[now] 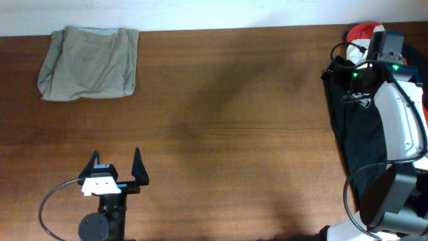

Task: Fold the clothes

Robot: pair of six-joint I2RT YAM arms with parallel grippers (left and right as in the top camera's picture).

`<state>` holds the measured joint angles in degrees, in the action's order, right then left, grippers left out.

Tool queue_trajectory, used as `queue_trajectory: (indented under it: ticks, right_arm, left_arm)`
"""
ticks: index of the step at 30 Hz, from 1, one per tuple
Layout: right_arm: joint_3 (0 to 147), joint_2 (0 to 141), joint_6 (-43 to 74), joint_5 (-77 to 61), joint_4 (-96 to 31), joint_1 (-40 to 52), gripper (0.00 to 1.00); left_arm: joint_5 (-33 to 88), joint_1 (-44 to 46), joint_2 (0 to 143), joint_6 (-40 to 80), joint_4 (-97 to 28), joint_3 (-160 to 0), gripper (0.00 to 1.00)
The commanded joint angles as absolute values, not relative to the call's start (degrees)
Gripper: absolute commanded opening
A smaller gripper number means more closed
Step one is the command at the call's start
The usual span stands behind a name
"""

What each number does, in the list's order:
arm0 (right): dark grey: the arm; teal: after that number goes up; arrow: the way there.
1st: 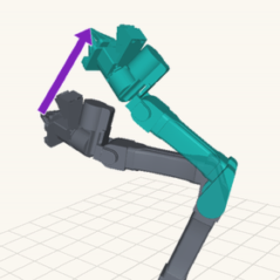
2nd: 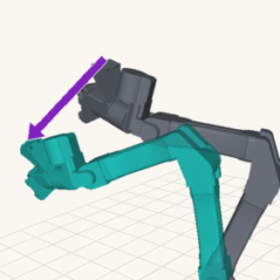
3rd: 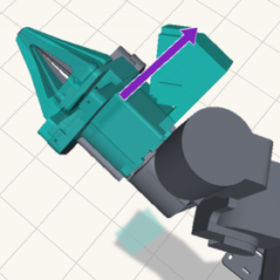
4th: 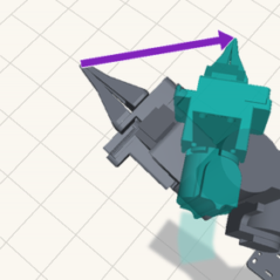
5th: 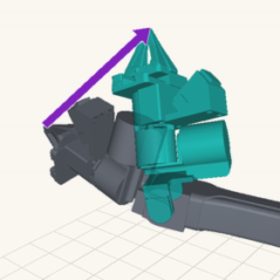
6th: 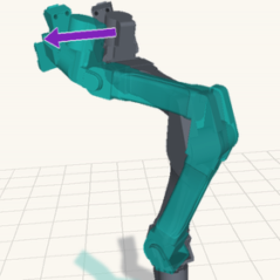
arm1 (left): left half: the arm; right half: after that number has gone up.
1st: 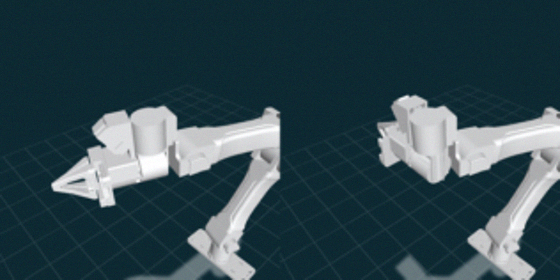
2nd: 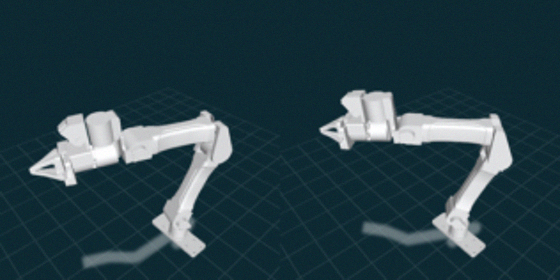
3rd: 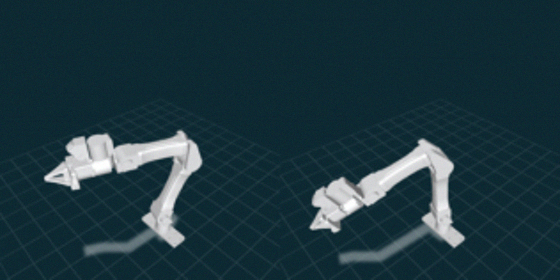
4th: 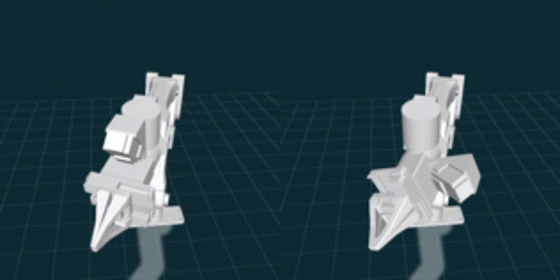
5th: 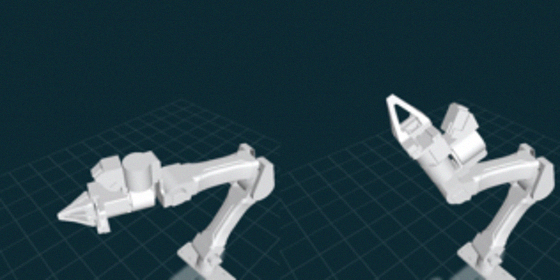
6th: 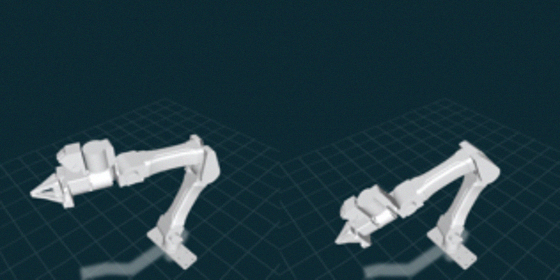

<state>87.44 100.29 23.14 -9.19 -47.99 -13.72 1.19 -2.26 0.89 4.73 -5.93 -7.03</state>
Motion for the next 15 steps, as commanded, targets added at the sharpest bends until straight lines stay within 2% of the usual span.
queue_trajectory:
  ticks: [1,4,8,15]
  right_arm:
    - [88.03,99.79,22.76,-9.26,-48.05,-13.54,0.99]
    - [88.03,99.81,22.76,-9.26,-48.05,-13.54,0.98]
    - [88.03,99.81,22.79,-9.28,-48.03,-13.54,0.99]
    - [88.03,99.81,22.76,-9.26,-48.03,-13.54,0.99]
  left_arm:
    - [2.31,-2.07,0.30,3.38,6.68,-0.27,0.99]
    - [0.84,-2.15,0.27,2.90,4.93,-0.47,0.99]
    - [-2.81,-2.13,0.27,2.90,-4.54,-0.47,0.99]
    - [-2.79,-2.13,0.30,2.94,-4.43,-0.49,0.99]
